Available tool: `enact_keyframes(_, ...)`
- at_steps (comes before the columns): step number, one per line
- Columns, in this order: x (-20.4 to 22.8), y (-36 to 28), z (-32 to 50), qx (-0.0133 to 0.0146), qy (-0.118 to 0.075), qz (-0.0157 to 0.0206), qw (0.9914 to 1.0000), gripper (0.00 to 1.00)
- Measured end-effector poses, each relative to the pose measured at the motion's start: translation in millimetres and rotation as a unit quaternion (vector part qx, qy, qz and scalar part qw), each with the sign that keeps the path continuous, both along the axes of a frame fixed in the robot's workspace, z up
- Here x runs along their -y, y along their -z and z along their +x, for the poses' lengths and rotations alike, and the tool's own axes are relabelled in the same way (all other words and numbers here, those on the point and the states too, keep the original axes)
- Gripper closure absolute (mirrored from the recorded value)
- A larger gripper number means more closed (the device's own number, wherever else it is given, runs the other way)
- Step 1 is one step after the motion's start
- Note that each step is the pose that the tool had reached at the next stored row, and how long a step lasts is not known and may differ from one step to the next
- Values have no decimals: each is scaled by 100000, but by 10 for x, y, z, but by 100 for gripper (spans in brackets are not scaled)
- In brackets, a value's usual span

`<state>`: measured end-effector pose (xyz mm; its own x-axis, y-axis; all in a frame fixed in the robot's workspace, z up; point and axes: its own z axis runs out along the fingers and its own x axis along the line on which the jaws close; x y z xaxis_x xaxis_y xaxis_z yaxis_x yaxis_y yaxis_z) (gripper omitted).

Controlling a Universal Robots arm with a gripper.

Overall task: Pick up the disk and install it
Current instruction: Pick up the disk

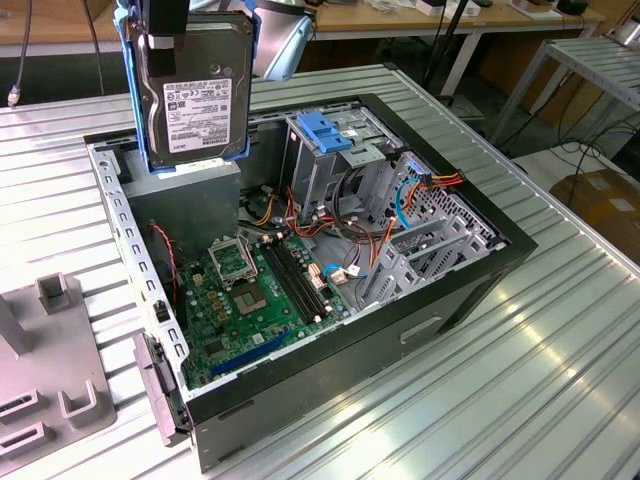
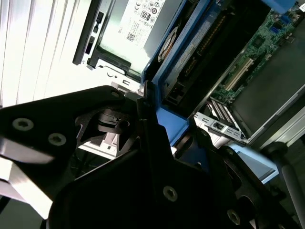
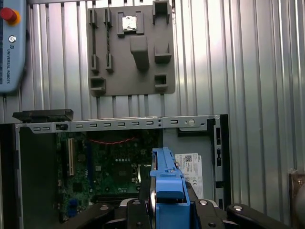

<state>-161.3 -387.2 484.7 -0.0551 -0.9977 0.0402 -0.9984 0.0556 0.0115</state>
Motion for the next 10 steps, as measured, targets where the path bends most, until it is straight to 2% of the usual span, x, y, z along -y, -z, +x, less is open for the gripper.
enact_keyframes(8, 0, 11, 147, -3, 15, -29, 100000, 63)
enact_keyframes(10, 1, 11, 158, 0, 17, -26, 100000, 63)
